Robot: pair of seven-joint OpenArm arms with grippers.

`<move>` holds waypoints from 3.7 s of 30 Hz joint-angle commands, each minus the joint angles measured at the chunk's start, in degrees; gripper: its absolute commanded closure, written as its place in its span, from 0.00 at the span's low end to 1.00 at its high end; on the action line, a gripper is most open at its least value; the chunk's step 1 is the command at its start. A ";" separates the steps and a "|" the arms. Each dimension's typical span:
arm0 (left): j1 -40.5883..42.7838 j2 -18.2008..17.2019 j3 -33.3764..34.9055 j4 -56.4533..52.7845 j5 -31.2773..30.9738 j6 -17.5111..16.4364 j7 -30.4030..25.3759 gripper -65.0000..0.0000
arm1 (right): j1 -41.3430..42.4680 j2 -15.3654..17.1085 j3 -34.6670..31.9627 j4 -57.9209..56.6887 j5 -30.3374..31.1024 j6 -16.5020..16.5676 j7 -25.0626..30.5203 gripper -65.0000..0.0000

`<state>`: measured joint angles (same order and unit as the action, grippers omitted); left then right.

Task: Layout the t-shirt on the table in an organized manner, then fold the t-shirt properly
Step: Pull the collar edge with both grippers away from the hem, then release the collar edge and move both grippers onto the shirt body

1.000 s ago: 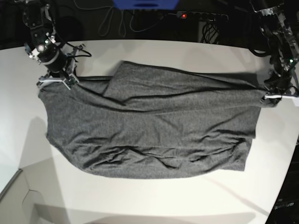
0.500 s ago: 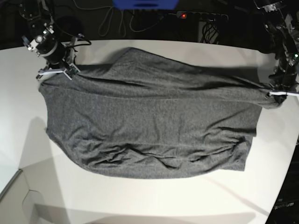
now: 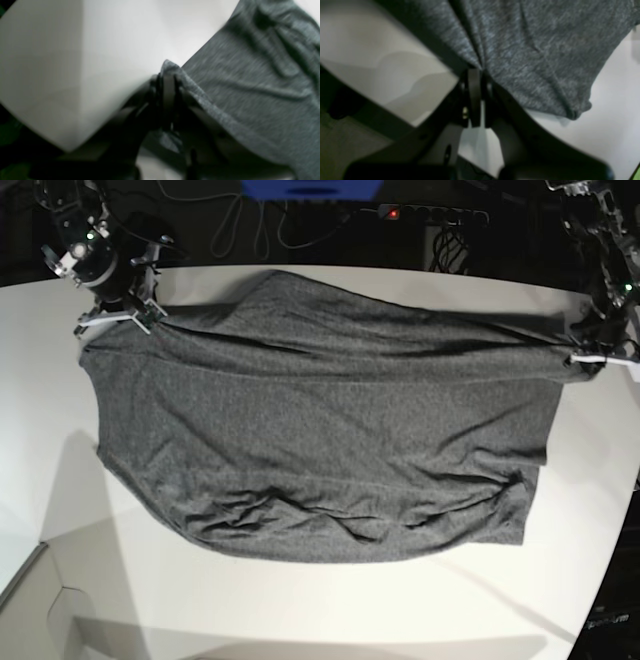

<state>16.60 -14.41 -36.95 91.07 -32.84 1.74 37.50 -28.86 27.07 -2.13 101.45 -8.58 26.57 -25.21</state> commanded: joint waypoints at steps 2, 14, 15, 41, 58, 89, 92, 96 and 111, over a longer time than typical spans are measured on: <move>0.85 -1.01 -0.46 0.85 0.27 0.06 -1.76 1.00 | -0.37 0.49 0.42 0.75 -0.26 -0.15 -0.33 1.00; 4.89 -1.63 -0.81 -4.25 0.36 -0.02 -2.20 1.00 | -2.39 -0.74 0.15 3.12 -0.26 -0.15 -0.33 1.00; 4.89 -1.63 -1.69 -4.25 0.18 -0.02 -2.20 1.00 | -2.83 -0.74 0.15 3.65 -0.26 -0.15 -0.33 1.00; 2.70 -2.33 -4.94 -3.90 -0.26 -0.02 -2.20 1.00 | -6.08 -0.83 -0.02 5.32 -0.26 -0.15 -0.50 1.00; 2.78 -2.24 -4.94 -3.81 -1.67 -0.11 -1.85 0.93 | -7.14 -2.32 2.00 5.76 -0.26 -0.33 -0.50 0.94; -5.39 -2.24 -4.85 4.10 -5.89 -0.02 -1.67 0.66 | -1.16 -8.48 15.63 10.59 -0.26 -0.33 -0.41 0.48; -10.05 -2.24 -4.59 3.66 -5.27 0.06 -1.58 0.66 | 1.48 -8.56 15.19 10.59 -0.26 -0.33 -0.77 0.45; -17.00 -2.51 -1.16 -1.35 -5.18 0.06 -1.94 0.66 | 5.61 -9.80 13.52 10.51 -0.26 -0.24 -0.94 0.45; -34.31 -2.33 18.27 -31.59 -5.18 0.15 -13.80 0.66 | 14.05 -10.06 8.68 9.28 -0.26 -0.24 -5.86 0.44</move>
<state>-16.03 -16.01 -18.41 58.37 -37.69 2.35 24.27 -15.11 16.36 6.20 109.93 -8.75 26.81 -31.94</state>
